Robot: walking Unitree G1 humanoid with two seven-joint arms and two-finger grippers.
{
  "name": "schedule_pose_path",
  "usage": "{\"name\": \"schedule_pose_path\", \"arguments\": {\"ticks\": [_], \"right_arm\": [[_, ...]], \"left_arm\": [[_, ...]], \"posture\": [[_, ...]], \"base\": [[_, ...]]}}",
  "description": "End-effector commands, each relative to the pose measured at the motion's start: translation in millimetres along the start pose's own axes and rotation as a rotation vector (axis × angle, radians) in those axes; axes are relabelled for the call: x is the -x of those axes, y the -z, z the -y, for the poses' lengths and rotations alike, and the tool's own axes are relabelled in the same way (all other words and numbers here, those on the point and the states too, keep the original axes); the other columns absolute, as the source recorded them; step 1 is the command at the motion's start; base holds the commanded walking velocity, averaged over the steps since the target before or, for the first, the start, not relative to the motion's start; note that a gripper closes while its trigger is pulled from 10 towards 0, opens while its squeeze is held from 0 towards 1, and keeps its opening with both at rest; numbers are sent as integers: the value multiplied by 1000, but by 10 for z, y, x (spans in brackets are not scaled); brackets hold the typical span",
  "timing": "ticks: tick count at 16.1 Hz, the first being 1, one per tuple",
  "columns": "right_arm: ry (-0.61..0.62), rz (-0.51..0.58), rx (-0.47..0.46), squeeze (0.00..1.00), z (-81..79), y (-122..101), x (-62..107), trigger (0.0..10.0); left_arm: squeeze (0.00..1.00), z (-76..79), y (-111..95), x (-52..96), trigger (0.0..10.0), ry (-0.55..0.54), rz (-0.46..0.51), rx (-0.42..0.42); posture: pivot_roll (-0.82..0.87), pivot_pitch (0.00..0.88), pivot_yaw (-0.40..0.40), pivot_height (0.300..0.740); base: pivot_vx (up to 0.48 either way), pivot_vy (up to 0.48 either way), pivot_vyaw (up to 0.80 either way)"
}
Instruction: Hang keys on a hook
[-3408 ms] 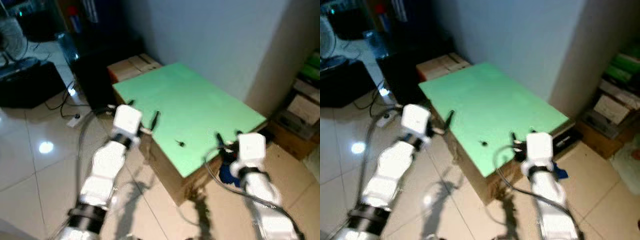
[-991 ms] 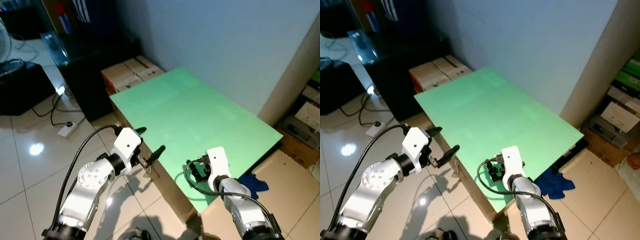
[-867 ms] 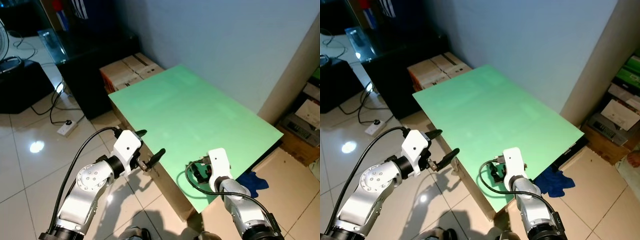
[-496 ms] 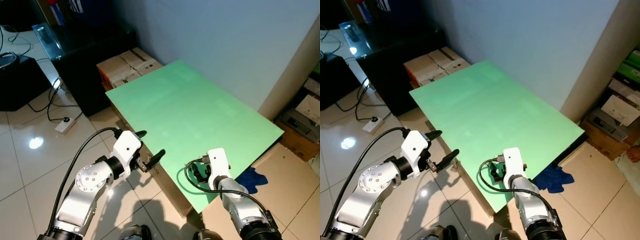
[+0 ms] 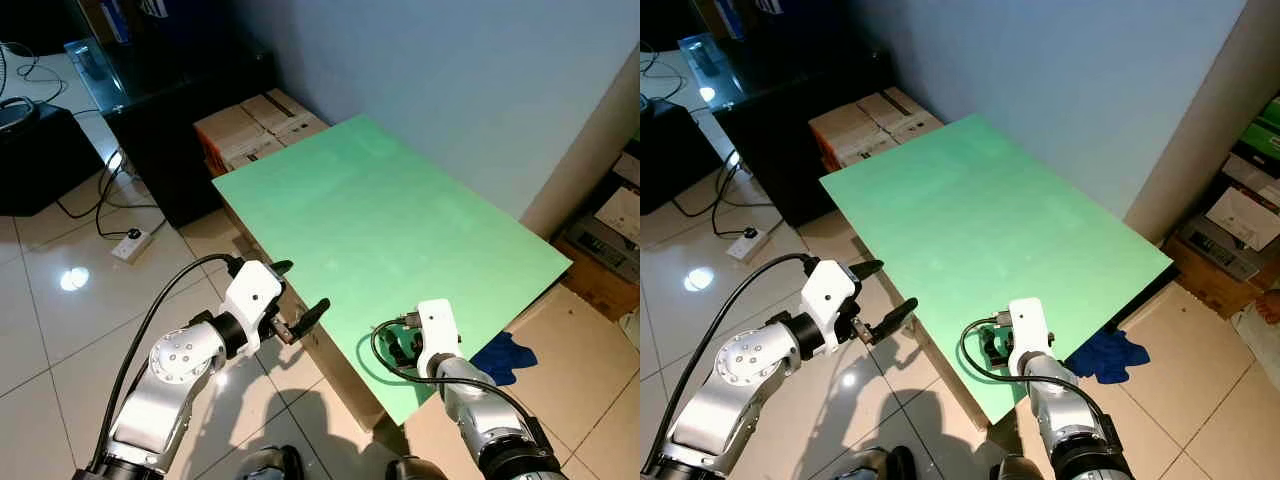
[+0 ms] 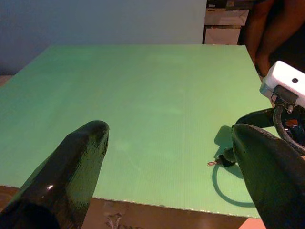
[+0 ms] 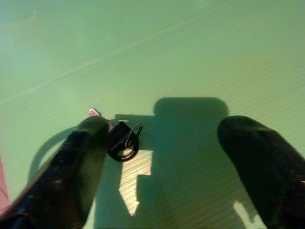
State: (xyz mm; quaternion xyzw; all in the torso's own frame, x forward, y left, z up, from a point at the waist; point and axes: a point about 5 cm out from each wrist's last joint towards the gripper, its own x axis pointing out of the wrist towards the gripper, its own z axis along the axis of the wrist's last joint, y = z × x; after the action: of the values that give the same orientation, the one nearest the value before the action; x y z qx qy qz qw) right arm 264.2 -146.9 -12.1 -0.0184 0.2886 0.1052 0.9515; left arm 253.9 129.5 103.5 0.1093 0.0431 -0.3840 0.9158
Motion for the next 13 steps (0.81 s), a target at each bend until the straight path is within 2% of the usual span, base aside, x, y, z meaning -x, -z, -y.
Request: {"name": "schedule_pose_path", "arguments": {"ticks": [1,3,4,5,6,7,13], "right_arm": [[4,-19,-5,0,-9,35,-6,0],[4,-27,-8,0,-4,70,0,0],[8,-30,-10,0,8,82,2,2863],[12,-30,-11,0,23,85,3,6824],[10,-21,-14,0,33,72,3,9608],[8,-17,-16,0,35,66,2,10000],[5,-22,-13,0,76,47,-32,10000]], "left_arm": [[0,-7,-39,19,10000,1,8,-12],[0,5,-38,20,10000,4,7,-10],[0,2,-38,20,10000,3,6,-9],[0,3,-42,16,10000,1,6,-12],[0,7,-45,8,10000,3,7,-11],[0,8,-46,7,10000,3,7,-11],[0,29,-55,-10,10000,10,8,-12]], "posture": [[-53,132,80,740],[-53,136,81,740],[-54,136,81,740],[-55,136,82,740],[-55,138,82,740],[-55,138,83,740],[-52,141,84,740]], "base": [[0,0,0],[0,0,0],[0,0,0],[0,0,0],[0,0,0],[0,0,0],[0,0,0]]}}
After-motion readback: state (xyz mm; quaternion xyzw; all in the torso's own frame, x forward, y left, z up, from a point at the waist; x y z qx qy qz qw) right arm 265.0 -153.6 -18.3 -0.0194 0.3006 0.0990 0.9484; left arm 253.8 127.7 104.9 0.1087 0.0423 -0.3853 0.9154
